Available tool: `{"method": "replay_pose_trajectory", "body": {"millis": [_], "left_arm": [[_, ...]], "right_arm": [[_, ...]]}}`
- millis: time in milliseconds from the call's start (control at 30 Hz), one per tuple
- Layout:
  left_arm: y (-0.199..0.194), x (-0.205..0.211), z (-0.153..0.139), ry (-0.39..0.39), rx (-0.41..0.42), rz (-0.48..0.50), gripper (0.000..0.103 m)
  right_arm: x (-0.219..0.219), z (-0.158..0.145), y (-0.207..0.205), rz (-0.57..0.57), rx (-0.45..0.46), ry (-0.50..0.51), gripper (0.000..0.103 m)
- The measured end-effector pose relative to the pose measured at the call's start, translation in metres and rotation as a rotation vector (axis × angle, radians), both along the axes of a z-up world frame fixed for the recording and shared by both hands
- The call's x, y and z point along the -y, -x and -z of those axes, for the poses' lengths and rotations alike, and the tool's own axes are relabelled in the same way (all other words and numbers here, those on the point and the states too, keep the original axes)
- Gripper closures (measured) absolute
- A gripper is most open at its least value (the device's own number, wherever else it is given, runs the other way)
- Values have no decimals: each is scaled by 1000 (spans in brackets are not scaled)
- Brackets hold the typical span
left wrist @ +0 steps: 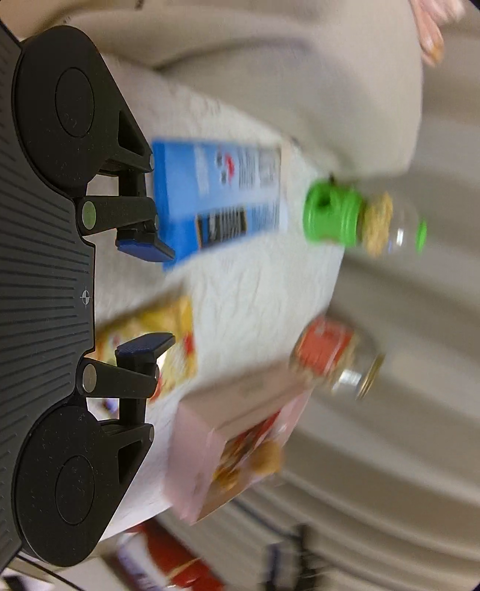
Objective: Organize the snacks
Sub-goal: 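Drop the red packet into the pink box with the left tool while the right tool drops the bread packet, then grasp the blue snack packet with the right tool while the left tool reaches the panda chips bag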
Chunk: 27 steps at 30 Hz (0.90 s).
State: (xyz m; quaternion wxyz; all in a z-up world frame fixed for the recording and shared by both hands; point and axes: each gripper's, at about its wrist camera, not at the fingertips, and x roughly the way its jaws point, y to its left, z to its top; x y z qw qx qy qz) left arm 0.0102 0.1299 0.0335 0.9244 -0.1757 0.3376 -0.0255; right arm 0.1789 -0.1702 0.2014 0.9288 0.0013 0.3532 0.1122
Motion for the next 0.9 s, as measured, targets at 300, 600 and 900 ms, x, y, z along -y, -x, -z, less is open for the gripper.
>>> {"method": "replay_pose_trajectory", "body": {"millis": [300, 600, 900], "left_arm": [[9, -35, 4, 7, -8, -164, 56], [18, -28, 0, -125, -41, -172, 56], [36, -25, 18, -167, -72, -111, 56]], "right_arm": [[-48, 84, 46, -156, -163, -32, 14], [-123, 100, 64, -317, -215, -42, 14], [-228, 113, 22, -383, -328, -51, 14]]}}
